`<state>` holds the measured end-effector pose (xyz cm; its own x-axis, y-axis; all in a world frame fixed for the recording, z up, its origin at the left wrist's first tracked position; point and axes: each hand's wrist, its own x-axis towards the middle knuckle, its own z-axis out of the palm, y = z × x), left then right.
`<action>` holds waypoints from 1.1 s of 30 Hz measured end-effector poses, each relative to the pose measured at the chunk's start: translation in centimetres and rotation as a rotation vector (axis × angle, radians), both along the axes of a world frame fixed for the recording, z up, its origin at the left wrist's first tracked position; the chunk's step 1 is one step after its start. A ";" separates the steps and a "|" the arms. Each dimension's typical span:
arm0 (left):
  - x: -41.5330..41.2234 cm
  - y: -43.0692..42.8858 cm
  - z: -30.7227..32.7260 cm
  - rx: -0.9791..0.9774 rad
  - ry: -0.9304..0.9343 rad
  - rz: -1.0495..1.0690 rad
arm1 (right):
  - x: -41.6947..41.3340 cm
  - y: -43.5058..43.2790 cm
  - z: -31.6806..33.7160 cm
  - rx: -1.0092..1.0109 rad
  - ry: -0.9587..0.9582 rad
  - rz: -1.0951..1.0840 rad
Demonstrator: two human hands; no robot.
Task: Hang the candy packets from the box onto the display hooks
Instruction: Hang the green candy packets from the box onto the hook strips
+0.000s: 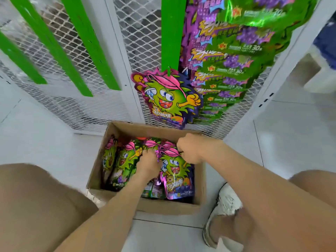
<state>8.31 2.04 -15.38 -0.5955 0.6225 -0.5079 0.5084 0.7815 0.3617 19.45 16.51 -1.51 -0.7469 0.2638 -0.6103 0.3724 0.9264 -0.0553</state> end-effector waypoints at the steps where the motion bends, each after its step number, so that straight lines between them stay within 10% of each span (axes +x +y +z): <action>1: 0.0 0.0 -0.5 -0.015 0.004 0.009 | -0.1 0.4 0.0 0.002 0.003 -0.004; 20: 0.0 -1.5 4.6 0.291 0.182 -0.027 | 1.6 1.2 2.2 -0.006 0.055 -0.038; 33: -4.9 -3.2 18.8 0.569 -0.381 0.025 | 4.1 0.1 8.4 -0.271 0.682 -0.389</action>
<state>3.45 -1.13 3.40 -0.4577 0.8431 -0.2824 0.2488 0.4263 0.8697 23.54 16.57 6.94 -0.8617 0.4888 -0.1359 0.4673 0.6604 -0.5878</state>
